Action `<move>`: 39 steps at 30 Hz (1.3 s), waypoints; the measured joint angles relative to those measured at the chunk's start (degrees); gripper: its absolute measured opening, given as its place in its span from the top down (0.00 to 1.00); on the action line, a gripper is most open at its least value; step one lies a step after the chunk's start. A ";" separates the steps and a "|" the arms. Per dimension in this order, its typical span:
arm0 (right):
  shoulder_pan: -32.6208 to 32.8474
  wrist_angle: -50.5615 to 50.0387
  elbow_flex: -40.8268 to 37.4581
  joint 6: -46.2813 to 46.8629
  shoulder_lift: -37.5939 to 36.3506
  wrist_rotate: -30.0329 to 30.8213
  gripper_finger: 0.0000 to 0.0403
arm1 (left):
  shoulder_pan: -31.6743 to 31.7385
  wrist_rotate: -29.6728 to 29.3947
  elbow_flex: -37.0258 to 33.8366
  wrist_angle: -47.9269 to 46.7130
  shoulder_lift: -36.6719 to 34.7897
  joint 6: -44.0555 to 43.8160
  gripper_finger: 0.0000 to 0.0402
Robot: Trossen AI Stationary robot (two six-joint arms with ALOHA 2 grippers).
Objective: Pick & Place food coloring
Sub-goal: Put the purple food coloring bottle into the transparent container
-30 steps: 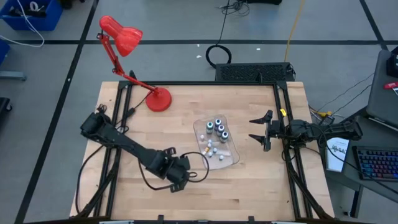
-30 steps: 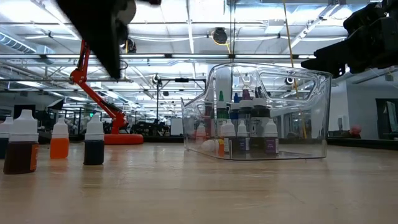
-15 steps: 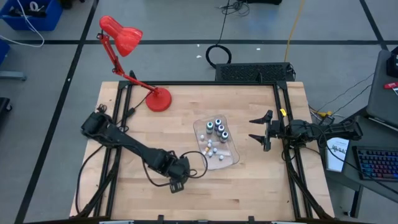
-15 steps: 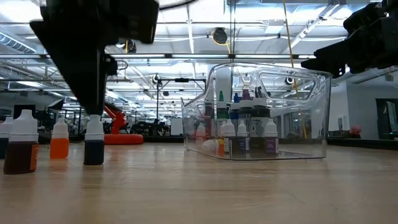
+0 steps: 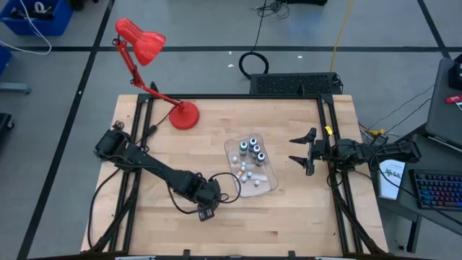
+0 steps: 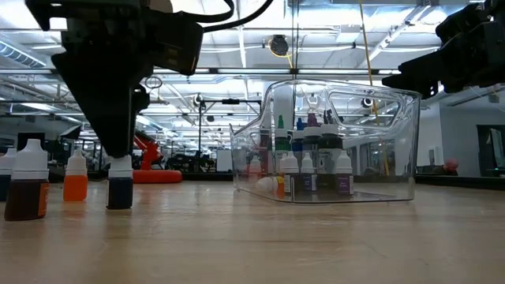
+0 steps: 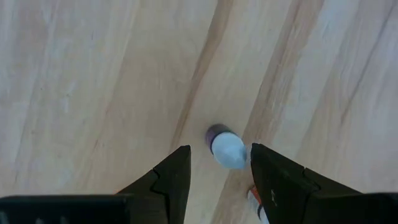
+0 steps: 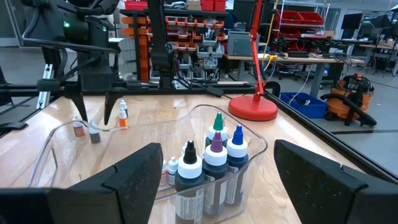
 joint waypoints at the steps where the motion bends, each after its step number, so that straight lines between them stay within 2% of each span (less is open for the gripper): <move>1: 0.00 0.01 0.01 0.01 0.00 0.00 0.27 | 0.01 0.01 0.00 0.13 0.00 -0.01 0.58; 20: -0.01 0.01 -0.01 0.00 0.00 0.00 0.27 | -0.01 -0.16 0.02 0.44 0.20 -1.00 0.58; 28: 0.00 0.01 0.01 -0.01 -0.02 -0.02 0.27 | 0.62 1.64 0.02 1.01 2.97 0.22 0.58; 39: -0.02 0.01 -0.01 -0.01 0.00 0.00 0.27 | 1.13 3.02 0.02 1.73 2.89 1.44 0.58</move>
